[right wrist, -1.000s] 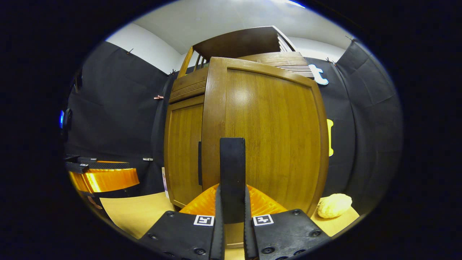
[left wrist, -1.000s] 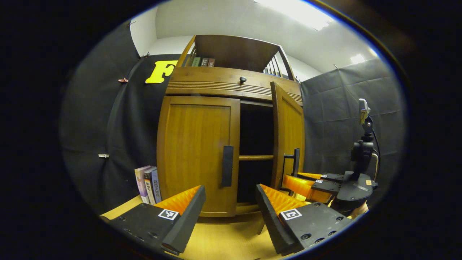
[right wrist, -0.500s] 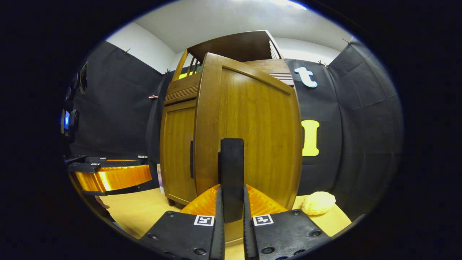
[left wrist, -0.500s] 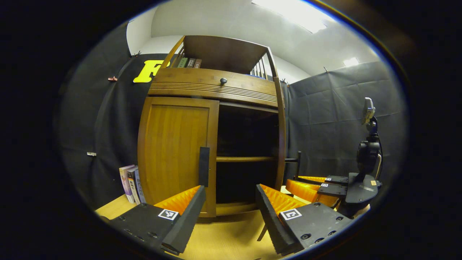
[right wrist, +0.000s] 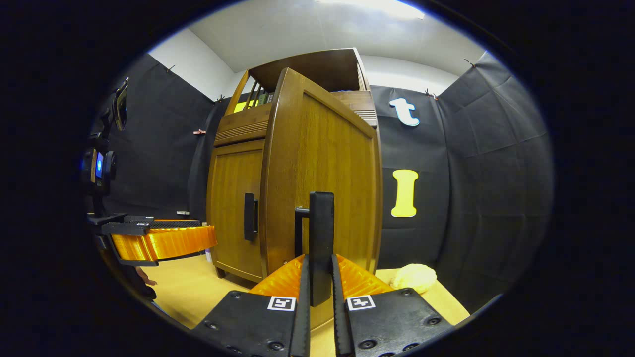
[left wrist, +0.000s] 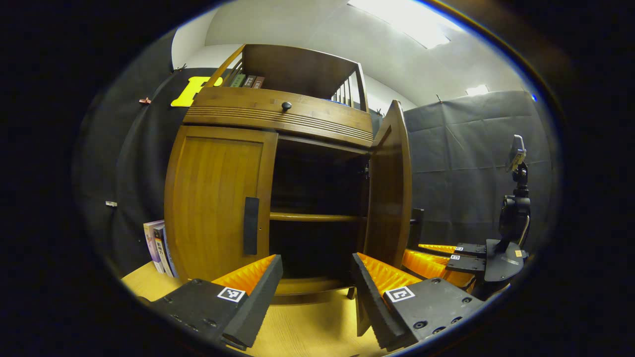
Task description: Open the right door of the double-door shoe cabinet with the right hand, and open the left door with the left hand.
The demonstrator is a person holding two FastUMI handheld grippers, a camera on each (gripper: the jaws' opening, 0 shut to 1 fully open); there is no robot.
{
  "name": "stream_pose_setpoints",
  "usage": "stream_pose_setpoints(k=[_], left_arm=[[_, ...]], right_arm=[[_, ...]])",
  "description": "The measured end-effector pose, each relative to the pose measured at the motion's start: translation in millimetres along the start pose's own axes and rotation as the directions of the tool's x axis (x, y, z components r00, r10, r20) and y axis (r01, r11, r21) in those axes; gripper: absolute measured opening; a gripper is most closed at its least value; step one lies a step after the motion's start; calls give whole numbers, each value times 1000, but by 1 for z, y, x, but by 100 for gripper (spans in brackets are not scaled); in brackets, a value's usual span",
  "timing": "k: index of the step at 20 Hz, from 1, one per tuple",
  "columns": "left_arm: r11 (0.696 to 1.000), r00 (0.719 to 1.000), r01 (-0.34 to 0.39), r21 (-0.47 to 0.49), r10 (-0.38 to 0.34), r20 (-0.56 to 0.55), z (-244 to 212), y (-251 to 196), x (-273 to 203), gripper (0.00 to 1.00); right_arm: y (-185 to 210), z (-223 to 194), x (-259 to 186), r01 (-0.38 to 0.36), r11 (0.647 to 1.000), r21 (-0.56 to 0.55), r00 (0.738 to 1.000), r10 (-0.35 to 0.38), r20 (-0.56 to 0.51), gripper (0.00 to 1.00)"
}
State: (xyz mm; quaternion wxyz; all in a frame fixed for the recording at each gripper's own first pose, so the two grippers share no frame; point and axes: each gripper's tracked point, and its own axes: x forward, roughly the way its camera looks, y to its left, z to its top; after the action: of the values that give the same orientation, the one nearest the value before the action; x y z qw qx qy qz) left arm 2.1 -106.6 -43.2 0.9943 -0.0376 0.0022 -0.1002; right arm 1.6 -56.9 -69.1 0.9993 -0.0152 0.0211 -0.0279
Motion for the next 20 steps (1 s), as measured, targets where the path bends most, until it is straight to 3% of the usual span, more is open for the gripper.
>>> stream_pose_setpoints(k=[4, 6, 8, 10, 11, 12, 13, 14, 15, 17, 19, 20], left_arm=[[999, 999, 32, -10, -32, -6, -3, -14, 4, 84], [999, 999, 32, -7, -32, -13, -5, -17, 5, 84], [1000, 999, 31, -1, -31, -14, -4, -18, 5, 87], [1000, 1000, 28, 8, -28, -8, -2, -20, 6, 84], [1000, 1000, 27, 12, -27, -4, 1, -22, 7, 84], [1000, 1000, 26, 13, -26, 3, 4, -24, 9, 87], [999, 1000, 30, 12, -30, 8, 6, -28, 11, 87], [999, 999, 38, 9, -38, 12, 7, -32, 12, 87], [999, 999, 46, 8, -46, 15, 8, -37, 13, 84], [998, 998, 57, 5, -57, 16, 8, -46, 16, 87], [998, 998, 68, 0, -68, 12, 9, -53, 19, 87], [997, 997, 72, -1, -72, 11, 7, -56, 19, 84]], right_arm=[[-27, -6, -7, 59, 998, -17, 998, -60, -18, 22], [-44, 4, -12, 96, 995, -3, 995, -96, 0, 17], [-60, 10, -18, 136, 991, 3, 990, -136, 21, 22], [-79, 15, -26, 181, 983, 1, 982, -181, 48, 27], [-89, 19, -31, 206, 979, 1, 977, -206, 62, 17], [-99, 22, -34, 232, 973, -5, 970, -231, 73, 17], [-106, 23, -35, 254, 967, -19, 964, -252, 82, 7], [-113, 25, -38, 271, 962, -36, 959, -267, 90, 17], [-120, 27, -42, 284, 958, -49, 956, -279, 95, 17], [-132, 29, -47, 310, 949, -62, 947, -303, 105, 17], [-135, 27, -52, 288, 957, -34, 955, -284, 83, 17], [-139, 24, -55, 286, 958, -20, 957, -284, 64, 8]])
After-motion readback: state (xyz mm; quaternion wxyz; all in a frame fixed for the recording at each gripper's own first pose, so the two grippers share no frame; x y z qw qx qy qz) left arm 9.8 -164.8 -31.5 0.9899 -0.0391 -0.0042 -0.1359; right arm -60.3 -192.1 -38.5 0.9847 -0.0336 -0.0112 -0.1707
